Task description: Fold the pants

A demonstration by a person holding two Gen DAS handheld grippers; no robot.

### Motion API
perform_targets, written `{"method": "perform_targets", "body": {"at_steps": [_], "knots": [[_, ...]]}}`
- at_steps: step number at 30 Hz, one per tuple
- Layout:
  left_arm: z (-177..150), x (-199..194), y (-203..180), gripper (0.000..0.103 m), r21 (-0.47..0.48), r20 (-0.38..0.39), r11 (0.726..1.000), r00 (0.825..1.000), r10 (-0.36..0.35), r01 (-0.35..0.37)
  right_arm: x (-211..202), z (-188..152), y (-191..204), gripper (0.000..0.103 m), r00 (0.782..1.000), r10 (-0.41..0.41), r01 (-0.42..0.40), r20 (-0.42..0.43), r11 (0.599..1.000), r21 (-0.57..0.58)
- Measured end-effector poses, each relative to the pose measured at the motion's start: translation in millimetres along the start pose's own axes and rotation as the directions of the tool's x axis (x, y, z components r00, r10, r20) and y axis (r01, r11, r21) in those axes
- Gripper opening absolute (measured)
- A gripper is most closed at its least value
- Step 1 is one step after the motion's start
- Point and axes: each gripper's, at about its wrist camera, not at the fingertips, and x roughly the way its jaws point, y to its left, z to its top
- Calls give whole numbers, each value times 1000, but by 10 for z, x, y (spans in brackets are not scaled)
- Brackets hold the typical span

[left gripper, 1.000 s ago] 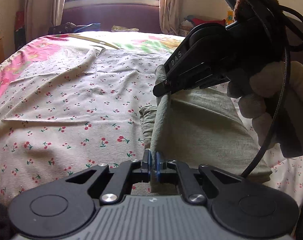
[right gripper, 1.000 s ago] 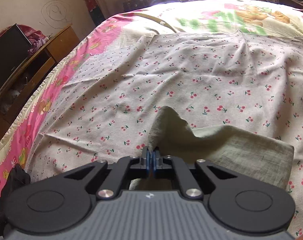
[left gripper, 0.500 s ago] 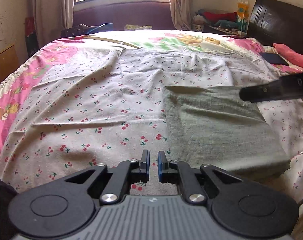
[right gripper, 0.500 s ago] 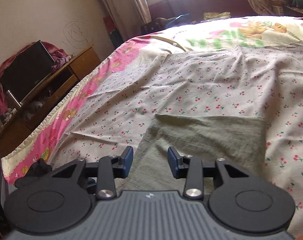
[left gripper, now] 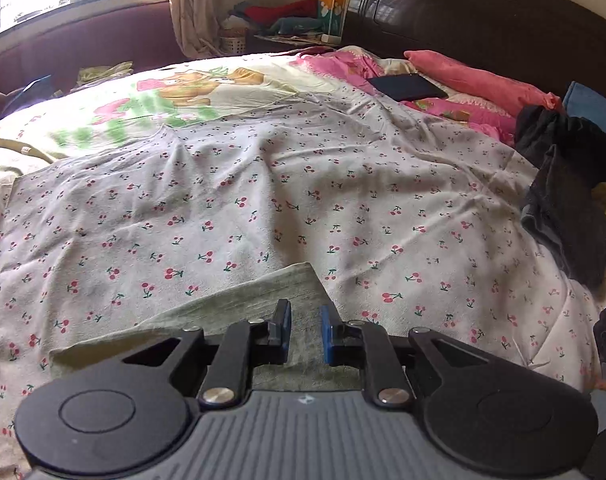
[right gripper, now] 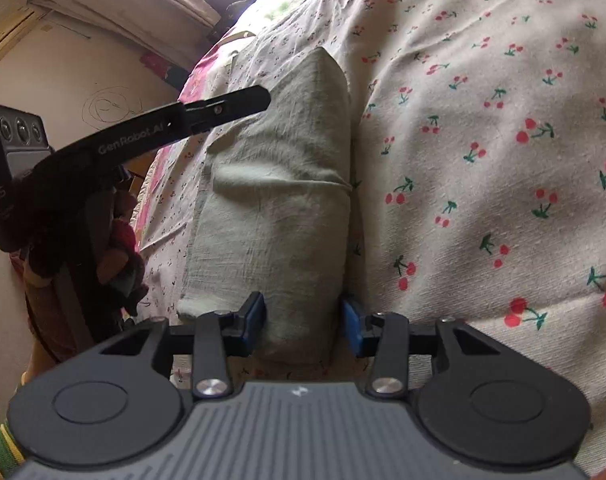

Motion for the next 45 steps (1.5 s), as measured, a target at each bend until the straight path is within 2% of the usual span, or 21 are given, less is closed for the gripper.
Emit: {"method": "perform_targets", "body": {"at_steps": [5, 8, 9, 11, 14, 16, 21, 22, 24, 25, 26, 28, 32, 34, 35, 36, 38, 40, 41, 43, 45], "knots": [[93, 178, -107, 37, 10, -71, 999, 997, 43, -43, 38, -14, 5, 45, 1000, 10, -10, 2, 999, -47], [140, 239, -230, 37, 30, -92, 994, 990, 104, -102, 46, -65, 38, 45, 1000, 4, -3, 11, 997, -80], [158, 290, -278, 37, 44, -99, 989, 984, 146, -143, 49, -72, 42, 45, 1000, 4, -3, 15, 996, -84], [188, 393, -357, 37, 48, -123, 972, 965, 232, -228, 78, -92, 47, 45, 1000, 3, -1, 20, 996, -93], [212, 505, -482, 40, 2, -167, 938, 925, 341, -346, 79, -113, 76, 45, 999, -6, 10, 31, 992, -124], [220, 553, -603, 46, 17, -170, 914, 900, 401, -404, 105, -129, 97, 45, 999, -15, 20, 34, 986, -164], [279, 818, -811, 52, 97, -238, 858, 825, 512, -505, 130, -156, 110, 45, 1000, -5, 10, 30, 984, -178], [281, 864, -794, 52, 91, -253, 854, 817, 518, -513, 132, -162, 112, 45, 1000, -4, 10, 29, 984, -180], [275, 926, -733, 41, 61, -284, 858, 815, 505, -511, 139, -160, 112, 42, 1000, 1, 4, 30, 986, -169], [264, 948, -700, 35, 31, -302, 863, 818, 489, -505, 148, -157, 103, 34, 1000, -6, 10, 26, 987, -163], [260, 953, -690, 33, 22, -304, 863, 819, 486, -504, 149, -157, 87, 28, 1000, -14, 18, 23, 987, -159], [268, 956, -735, 26, 34, -294, 856, 813, 502, -516, 119, -166, 73, 21, 1000, -12, 15, 22, 988, -155], [266, 982, -691, 25, 20, -291, 842, 802, 521, -540, 41, -278, 229, 15, 998, -34, 47, 56, 970, -238], [240, 995, -600, 25, 7, -293, 832, 795, 532, -554, 71, -357, 308, 12, 998, -45, 54, 39, 959, -279], [233, 996, -584, 25, 17, -284, 828, 791, 541, -560, 134, -407, 322, 4, 999, -45, 44, 4, 959, -280], [230, 988, -581, 25, 34, -273, 833, 797, 539, -552, 181, -435, 319, 2, 998, -42, 28, -46, 961, -275], [252, 900, -606, 30, 30, -241, 850, 822, 517, -526, 316, -521, 359, 2, 990, -13, -27, -142, 961, -276], [277, 719, -644, 33, 20, -183, 881, 864, 469, -473, 273, -585, 460, 5, 993, -6, -34, -121, 945, -326], [286, 615, -656, 35, 12, -154, 891, 880, 450, -454, 230, -588, 469, 7, 994, 5, -40, -109, 943, -329], [296, 405, -645, 43, -13, -109, 914, 909, 402, -406, 141, -611, 432, 7, 990, 50, -86, -133, 955, -283], [261, 160, -602, 45, -46, -62, 927, 927, 369, -372, -19, -687, 392, 7, 988, 80, -112, -136, 961, -251]]}}
